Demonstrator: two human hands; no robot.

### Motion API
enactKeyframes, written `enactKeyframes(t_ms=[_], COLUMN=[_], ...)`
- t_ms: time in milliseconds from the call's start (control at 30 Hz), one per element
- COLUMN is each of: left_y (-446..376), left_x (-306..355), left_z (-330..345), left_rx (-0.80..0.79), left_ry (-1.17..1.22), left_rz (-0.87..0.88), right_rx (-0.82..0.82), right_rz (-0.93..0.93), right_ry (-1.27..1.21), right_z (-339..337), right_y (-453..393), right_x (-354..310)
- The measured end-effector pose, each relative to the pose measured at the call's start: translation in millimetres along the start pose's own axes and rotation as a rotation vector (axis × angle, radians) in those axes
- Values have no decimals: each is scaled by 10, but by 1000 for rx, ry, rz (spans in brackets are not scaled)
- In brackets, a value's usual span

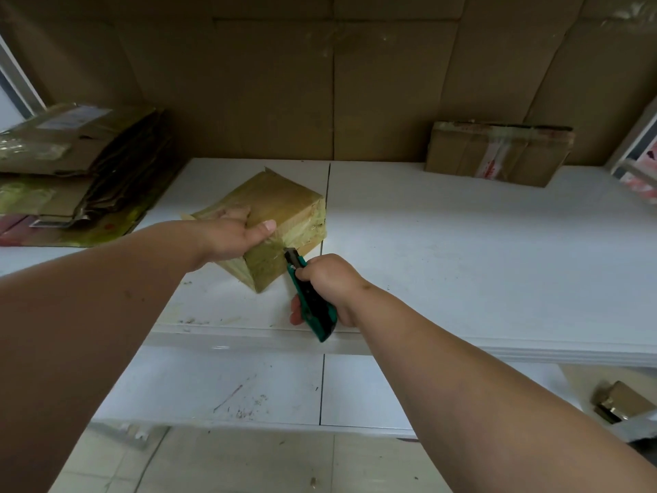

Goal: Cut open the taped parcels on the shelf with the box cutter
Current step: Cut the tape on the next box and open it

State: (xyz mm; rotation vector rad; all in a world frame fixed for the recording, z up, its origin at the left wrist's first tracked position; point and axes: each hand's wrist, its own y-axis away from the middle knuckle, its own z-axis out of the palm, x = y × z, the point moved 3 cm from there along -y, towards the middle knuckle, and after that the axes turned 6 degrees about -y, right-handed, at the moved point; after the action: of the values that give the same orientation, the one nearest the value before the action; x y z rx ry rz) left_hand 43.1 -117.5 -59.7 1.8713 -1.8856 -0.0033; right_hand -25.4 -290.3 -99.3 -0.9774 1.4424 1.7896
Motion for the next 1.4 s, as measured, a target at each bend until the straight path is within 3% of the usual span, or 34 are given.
enactKeyframes(t_ms=[100, 233, 400, 567, 833, 1100, 1400], left_y=[91, 222, 203, 155, 95, 132, 105], left_x=[-101, -281, -274, -303, -346, -322, 61], left_z=[-144, -296, -221, -161, -125, -152, -52], left_rx=[-185, -299, -178, -66, -25, 49, 254], left_ry=[290, 158, -142, -342, -336, -552, -758], left_rz=[22, 88, 168, 225, 249, 179, -16], right_rx=[2, 26, 81, 35, -70, -145, -83], right_rz=[10, 39, -6, 22, -51, -10, -17], right_ry=[6, -119, -63, -29, 175, 215, 81], right_z=[-29, 31, 83, 54, 141, 62, -180], right_y=[6, -41, -111, -112, 15, 85, 132], right_x=[-3, 20, 22, 18, 53, 15, 6])
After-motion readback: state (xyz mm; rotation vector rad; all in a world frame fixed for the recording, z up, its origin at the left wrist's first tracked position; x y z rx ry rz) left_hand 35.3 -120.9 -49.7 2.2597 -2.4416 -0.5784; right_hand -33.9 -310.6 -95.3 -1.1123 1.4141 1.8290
